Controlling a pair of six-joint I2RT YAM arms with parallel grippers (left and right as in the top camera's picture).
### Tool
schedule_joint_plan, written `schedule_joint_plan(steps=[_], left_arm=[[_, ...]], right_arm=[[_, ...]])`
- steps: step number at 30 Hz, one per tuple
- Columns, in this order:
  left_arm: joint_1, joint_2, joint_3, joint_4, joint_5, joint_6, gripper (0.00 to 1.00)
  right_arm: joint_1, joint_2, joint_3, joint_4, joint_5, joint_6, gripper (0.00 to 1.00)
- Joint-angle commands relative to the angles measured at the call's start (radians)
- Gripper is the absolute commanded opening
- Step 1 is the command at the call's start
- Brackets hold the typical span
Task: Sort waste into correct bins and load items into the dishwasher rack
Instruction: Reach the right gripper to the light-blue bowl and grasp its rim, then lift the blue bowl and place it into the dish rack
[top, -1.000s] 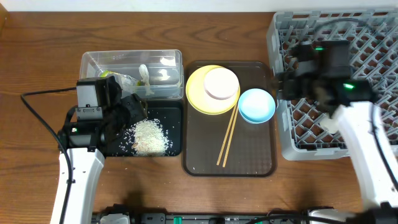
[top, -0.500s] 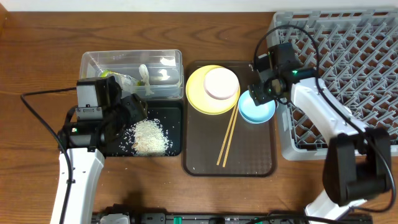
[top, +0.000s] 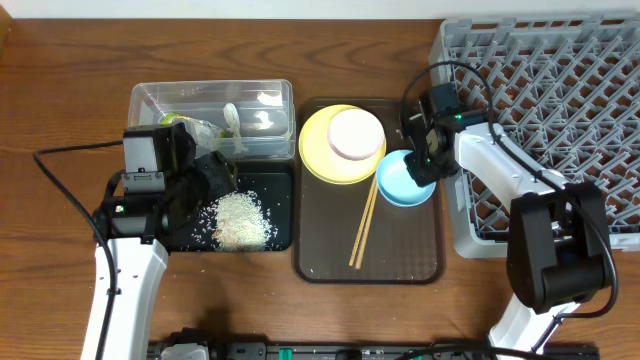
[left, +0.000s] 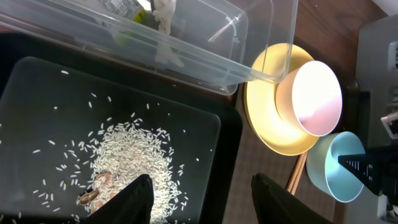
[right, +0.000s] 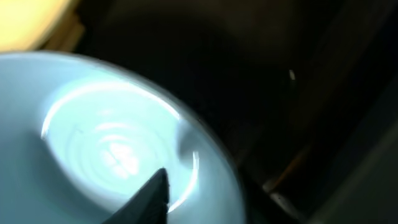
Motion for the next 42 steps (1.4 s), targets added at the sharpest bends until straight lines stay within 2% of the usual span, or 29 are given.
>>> schedule_joint_plan(steps=[1, 5, 7, 9, 18, 23, 28, 31, 33, 38, 42], left_arm=[[0.004, -0.006, 0.003, -0.003, -0.013, 0.020, 0.54], [0.004, -0.006, 0.003, -0.005, -0.013, 0.020, 0.54], [0.004, -0.006, 0.003, -0.007, -0.013, 0.021, 0.54], [0.004, -0.006, 0.003, -0.010, -0.013, 0.021, 0.54], [0.004, -0.006, 0.003, -0.014, -0.013, 0.020, 0.54], [0.004, -0.006, 0.003, -0.013, -0.013, 0.021, 0.54], [0.004, -0.006, 0.003, -0.013, -0.013, 0.021, 0.54], [0.004, -0.006, 0.003, -0.013, -0.013, 0.020, 0.54], [0.004, -0.006, 0.003, -0.013, -0.013, 0.021, 0.54], [0.004, -0.006, 0.003, -0.013, -0.013, 0.021, 0.54], [0.004, -0.006, 0.003, -0.013, -0.013, 0.020, 0.54]], right_arm=[[0.000, 0.003, 0.001, -0.006, 0.010, 0.006, 0.23], [-0.001, -0.004, 0.006, -0.006, 0.029, 0.040, 0.09], [-0.005, -0.015, 0.011, -0.006, 0.029, 0.055, 0.08], [-0.010, -0.031, 0.015, -0.005, 0.029, 0.058, 0.02], [-0.038, -0.165, 0.018, -0.005, 0.037, 0.077, 0.01], [-0.068, -0.321, 0.027, 0.049, 0.255, 0.166, 0.01], [-0.070, -0.447, 0.027, 0.233, 0.471, 0.192, 0.01], [-0.070, -0.460, 0.027, 0.384, 0.612, 0.146, 0.01], [-0.070, -0.445, 0.027, 0.497, 0.699, 0.077, 0.01], [-0.083, -0.353, 0.027, 0.834, 0.859, -0.198, 0.01], [-0.109, -0.254, 0.027, 1.101, 0.933, -0.316, 0.01]])
